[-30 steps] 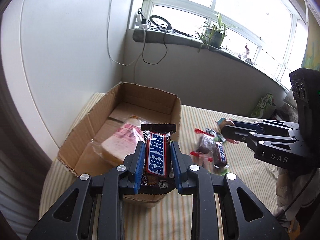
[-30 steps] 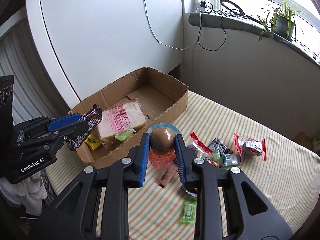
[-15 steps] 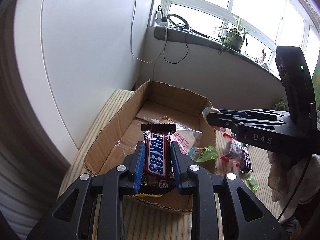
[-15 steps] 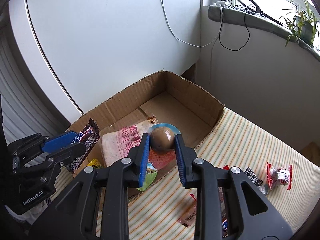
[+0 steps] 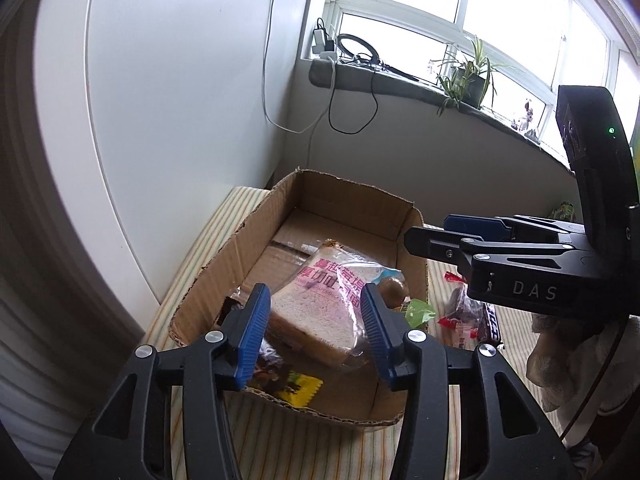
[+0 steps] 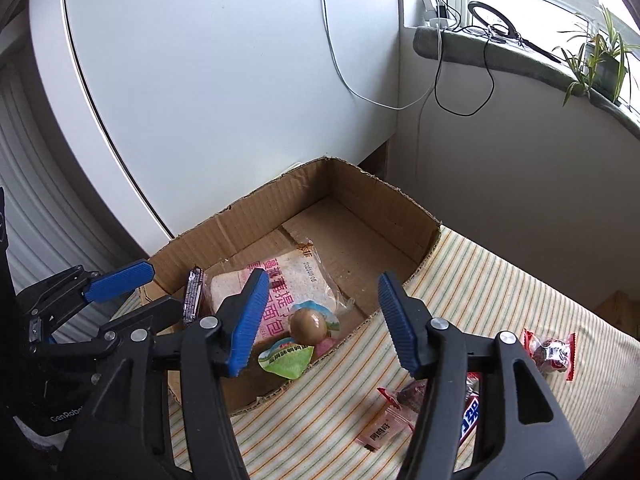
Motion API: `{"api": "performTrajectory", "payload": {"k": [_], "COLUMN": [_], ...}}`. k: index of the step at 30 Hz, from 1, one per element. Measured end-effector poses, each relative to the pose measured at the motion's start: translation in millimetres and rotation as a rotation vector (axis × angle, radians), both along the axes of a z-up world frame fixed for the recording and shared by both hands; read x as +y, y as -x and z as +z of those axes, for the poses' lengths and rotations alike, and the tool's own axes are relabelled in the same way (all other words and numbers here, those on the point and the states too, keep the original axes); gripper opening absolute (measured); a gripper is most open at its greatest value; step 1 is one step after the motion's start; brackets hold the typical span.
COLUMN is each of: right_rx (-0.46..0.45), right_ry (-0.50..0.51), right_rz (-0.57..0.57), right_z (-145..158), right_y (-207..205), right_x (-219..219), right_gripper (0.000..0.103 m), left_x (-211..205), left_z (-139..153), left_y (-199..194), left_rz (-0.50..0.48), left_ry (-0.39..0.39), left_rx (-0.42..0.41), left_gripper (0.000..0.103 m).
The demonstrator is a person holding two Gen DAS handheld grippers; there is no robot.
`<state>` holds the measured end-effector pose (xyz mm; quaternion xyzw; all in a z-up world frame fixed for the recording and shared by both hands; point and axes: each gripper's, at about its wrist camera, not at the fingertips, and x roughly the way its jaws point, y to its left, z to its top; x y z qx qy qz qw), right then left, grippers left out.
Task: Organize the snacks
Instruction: 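Carry the Snickers bar and brown egg into the box and release both, then withdraw both open grippers from the box toward the remaining snacks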
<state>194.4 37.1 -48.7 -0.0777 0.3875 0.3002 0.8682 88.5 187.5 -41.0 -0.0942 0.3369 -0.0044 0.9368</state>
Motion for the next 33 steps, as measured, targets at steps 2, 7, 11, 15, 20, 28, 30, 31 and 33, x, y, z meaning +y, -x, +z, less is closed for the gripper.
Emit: {"api": "performTrajectory", "payload": {"k": [2, 7, 11, 15, 20, 28, 30, 31, 33], "right_rx": [0.0, -0.007, -0.022, -0.037, -0.033, -0.001, 0.019, 0.027, 0.044], "right_ry": [-0.004, -0.013, -0.021, -0.029, -0.051, -0.035, -0.032, -0.028, -0.016], "right_rz": [-0.007, -0.038, -0.068, -0.099, -0.129, -0.173, -0.178, -0.181, -0.178], "right_z": [2.5, 8.0, 14.4, 20.6, 22.6, 4.5, -4.1, -8.9, -18.9], "right_y": [2.7, 10.9, 19.6, 28.6, 39.1, 58.9, 62.9, 64.9, 69.3], "right_x": [-6.1, -25.5, -46.4, -71.2, -106.6, -156.4, -164.8, -168.1, -172.1], "right_gripper": [0.059, 0.059, 0.059, 0.059, 0.06, 0.06, 0.06, 0.06, 0.06], "left_x": [-1.8, -12.3, -21.8, -34.8, -52.7, -85.7, -95.2, -99.7, -108.3], "left_z": [2.9, 9.3, 12.2, 13.3, 13.0, 2.9, -2.3, -5.2, -10.3], "left_y": [2.3, 9.1, 14.0, 17.4, 19.8, 18.4, 17.4, 16.4, 14.5], "left_rz": [-0.004, -0.022, -0.038, -0.059, -0.092, -0.157, -0.178, -0.188, -0.205], "left_ry": [0.002, -0.005, 0.001, -0.001, 0.019, 0.054, 0.053, 0.053, 0.049], "left_rx": [-0.005, -0.014, -0.019, -0.016, -0.008, 0.021, 0.034, 0.041, 0.054], "left_gripper": [0.046, 0.046, 0.046, 0.046, 0.046, 0.046, 0.046, 0.046, 0.041]}}
